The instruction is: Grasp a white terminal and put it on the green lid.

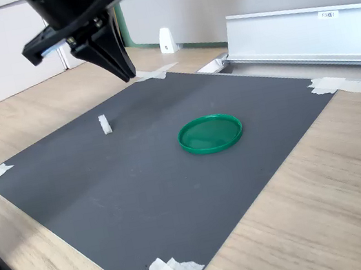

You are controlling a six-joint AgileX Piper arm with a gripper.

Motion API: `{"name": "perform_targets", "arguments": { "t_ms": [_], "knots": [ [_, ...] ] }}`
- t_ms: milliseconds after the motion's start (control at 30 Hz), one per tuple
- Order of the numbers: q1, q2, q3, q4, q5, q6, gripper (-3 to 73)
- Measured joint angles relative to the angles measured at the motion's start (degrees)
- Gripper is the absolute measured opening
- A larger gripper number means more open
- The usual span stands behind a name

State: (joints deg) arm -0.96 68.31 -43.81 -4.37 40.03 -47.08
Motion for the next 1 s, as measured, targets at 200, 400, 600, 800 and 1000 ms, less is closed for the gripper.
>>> {"name": "perform_targets", "arguments": {
  "t_ms": [200,400,600,800,1000],
  "knots": [
    [0.0,2.2,-0.6,5.6,2.1,-13.0,9.4],
    [0.1,2.2,-0.7,14.7,7.5,-19.1,35.2],
    [5.6,3.1,-0.7,12.9,9.7,-20.6,53.3],
    [12.2,7.9,-3.5,11.1,10.4,-10.0,55.2],
    [15.5,14.4,-7.8,8.0,9.0,-3.2,55.3]
  ]
}}
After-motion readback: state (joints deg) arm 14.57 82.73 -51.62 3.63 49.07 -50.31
